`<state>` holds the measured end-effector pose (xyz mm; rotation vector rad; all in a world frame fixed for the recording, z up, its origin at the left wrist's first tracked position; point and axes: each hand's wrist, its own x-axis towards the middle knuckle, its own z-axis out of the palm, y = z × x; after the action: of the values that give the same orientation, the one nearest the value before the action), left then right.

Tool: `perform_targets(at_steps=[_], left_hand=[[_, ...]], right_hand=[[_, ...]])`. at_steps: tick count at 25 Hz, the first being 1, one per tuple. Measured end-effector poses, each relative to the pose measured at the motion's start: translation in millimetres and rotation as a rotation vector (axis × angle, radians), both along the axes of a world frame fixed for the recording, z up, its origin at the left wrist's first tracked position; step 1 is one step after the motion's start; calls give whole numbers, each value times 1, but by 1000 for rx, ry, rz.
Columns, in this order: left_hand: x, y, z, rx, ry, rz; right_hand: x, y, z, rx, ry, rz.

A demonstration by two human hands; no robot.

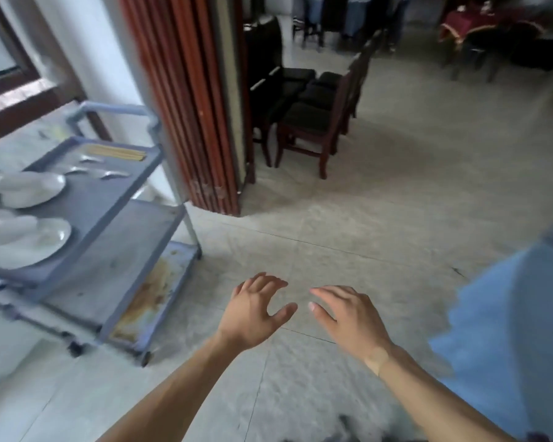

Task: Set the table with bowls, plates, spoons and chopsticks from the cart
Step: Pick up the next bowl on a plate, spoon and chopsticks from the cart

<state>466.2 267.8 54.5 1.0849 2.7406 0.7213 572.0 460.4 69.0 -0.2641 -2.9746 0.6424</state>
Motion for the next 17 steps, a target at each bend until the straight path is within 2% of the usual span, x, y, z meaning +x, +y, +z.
perform_targets(at_steps=[7, 17], left_hand=[[-57, -77, -4, -41, -18, 296], [-161, -105, -14, -79, -71, 625]], right_hand=[[-122, -49, -2, 42, -46, 308], [-302, -71, -11, 51, -63, 621]])
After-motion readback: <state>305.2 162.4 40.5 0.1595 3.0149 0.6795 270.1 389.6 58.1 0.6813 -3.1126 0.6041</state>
